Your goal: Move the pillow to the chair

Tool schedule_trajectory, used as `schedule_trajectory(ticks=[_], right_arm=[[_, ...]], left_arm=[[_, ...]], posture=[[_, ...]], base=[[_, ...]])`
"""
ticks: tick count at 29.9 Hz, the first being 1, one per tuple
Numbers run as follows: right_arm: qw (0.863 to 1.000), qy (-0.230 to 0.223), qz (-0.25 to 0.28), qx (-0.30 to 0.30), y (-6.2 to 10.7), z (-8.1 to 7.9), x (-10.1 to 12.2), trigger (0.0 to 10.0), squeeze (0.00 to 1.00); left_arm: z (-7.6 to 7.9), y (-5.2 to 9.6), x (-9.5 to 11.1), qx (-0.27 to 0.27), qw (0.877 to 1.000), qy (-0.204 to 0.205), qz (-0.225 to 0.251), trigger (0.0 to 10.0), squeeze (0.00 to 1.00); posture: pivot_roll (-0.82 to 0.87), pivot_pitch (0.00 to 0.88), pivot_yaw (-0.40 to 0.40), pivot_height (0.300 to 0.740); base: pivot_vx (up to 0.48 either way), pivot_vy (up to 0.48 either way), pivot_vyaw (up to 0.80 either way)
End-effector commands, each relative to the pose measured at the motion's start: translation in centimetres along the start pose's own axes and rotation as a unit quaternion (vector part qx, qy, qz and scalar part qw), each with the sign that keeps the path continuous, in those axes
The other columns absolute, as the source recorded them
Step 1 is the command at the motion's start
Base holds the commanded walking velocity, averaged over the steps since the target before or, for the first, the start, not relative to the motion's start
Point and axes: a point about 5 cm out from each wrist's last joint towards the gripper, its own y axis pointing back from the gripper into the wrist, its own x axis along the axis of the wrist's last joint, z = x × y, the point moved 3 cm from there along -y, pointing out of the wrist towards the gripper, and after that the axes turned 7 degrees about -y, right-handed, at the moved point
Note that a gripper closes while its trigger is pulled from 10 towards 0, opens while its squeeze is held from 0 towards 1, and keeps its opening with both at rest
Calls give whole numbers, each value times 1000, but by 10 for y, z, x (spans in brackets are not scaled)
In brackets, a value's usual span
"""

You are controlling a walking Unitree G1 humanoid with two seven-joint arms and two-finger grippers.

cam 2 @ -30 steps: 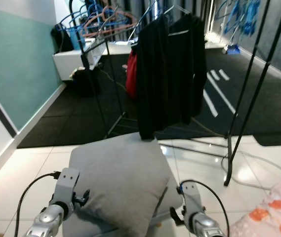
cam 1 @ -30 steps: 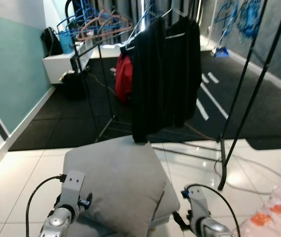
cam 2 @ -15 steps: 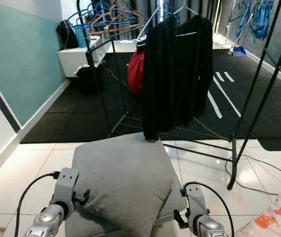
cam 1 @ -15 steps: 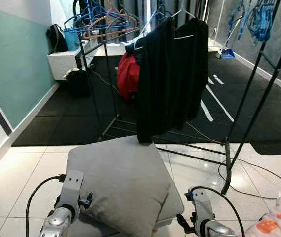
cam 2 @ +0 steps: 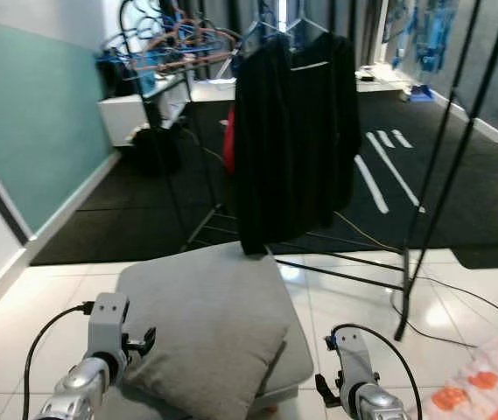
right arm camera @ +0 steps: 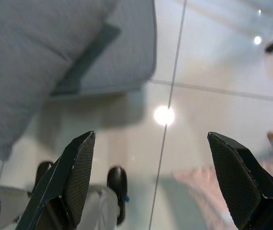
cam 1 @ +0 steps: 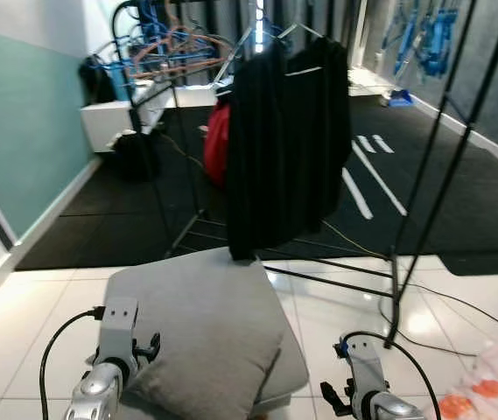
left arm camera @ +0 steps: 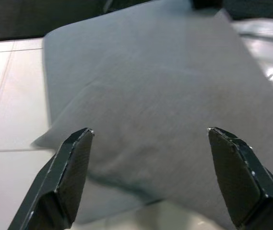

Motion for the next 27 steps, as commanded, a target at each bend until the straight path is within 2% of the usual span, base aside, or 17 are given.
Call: schedule_trajectory(ticks=[1, 2, 3, 5, 7, 8, 9, 10, 15, 17, 18, 21, 22, 25, 27], right_arm=[[1000, 8, -2, 7, -2, -6, 0, 10000, 0], [1000, 21, -13, 0, -1, -5, -5, 10000, 0], [1000, 21, -13, 0, -1, -5, -5, 10000, 0], [999, 33, -20, -5, -1, -5, -8, 10000, 0], [999, 33, -20, -5, -1, -5, -8, 10000, 0], [999, 33, -16, -4, -2, -6, -4, 10000, 0], [999, 33, -16, -4, -2, -6, -4, 10000, 0], [999, 31, -10, -2, -3, -8, 2, 10000, 0], [1000, 29, -4, 0, -5, -11, 9, 10000, 0], [1000, 27, 3, 1, -6, -13, 15, 10000, 0], [999, 31, 19, -6, -5, -6, 31, 10000, 0], [999, 34, 29, -11, -4, 0, 43, 10000, 0], [998, 40, 41, -16, -2, 6, 56, 10000, 0], [998, 40, 41, -16, -2, 6, 56, 10000, 0], [997, 50, 63, -10, -1, 7, 77, 10000, 0]], left_arm=[[-3, 1, -4, 2, 1000, 9, -10, 10000, 0], [-4, 0, -2, 1, 999, 38, -9, 10000, 0], [-4, 0, -2, 1, 999, 38, -9, 10000, 0], [-4, 0, -9, -11, 994, 102, -30, 10000, 0], [-4, 0, -9, -11, 994, 102, -30, 10000, 0], [-3, 1, -13, -15, 991, 128, -37, 10000, 0], [-3, 1, -13, -15, 991, 128, -37, 10000, 0], [2, 1, -15, -25, 987, 152, -36, 10000, 0], [7, 1, -15, -35, 985, 167, -33, 10000, 0], [11, 0, -14, -46, 983, 175, -30, 10000, 0], [10, 0, -16, -33, 979, 198, -38, 10000, 0], [9, -1, -18, -23, 976, 214, -45, 10000, 0], [8, -1, -20, -9, 967, 248, -56, 10000, 0], [8, -1, -20, -9, 967, 248, -56, 10000, 0], [7, -1, -30, 19, 946, 312, -88, 10000, 0]], posture=[[-153, 7, 10, 740], [-152, 6, 8, 740], [-152, 6, 8, 740], [-154, 8, 3, 730], [-154, 8, 3, 730], [-159, 9, 1, 725], [-159, 9, 1, 725], [-162, 7, 0, 720], [-165, 7, 0, 715], [-170, 5, 0, 710], [-186, 3, 7, 705], [-186, 3, 7, 700], [-199, 9, 7, 695], [-199, 9, 7, 695], [-207, 4, 6, 685]], base=[[0, 0, 0], [0, 0, 0], [0, 0, 0], [0, 0, 0], [0, 0, 0], [0, 0, 0], [0, 0, 0], [0, 0, 0], [0, 0, 0], [0, 0, 0], [0, 0, 0], [0, 0, 0], [0, 0, 0], [0, 0, 0], [0, 0, 0]])
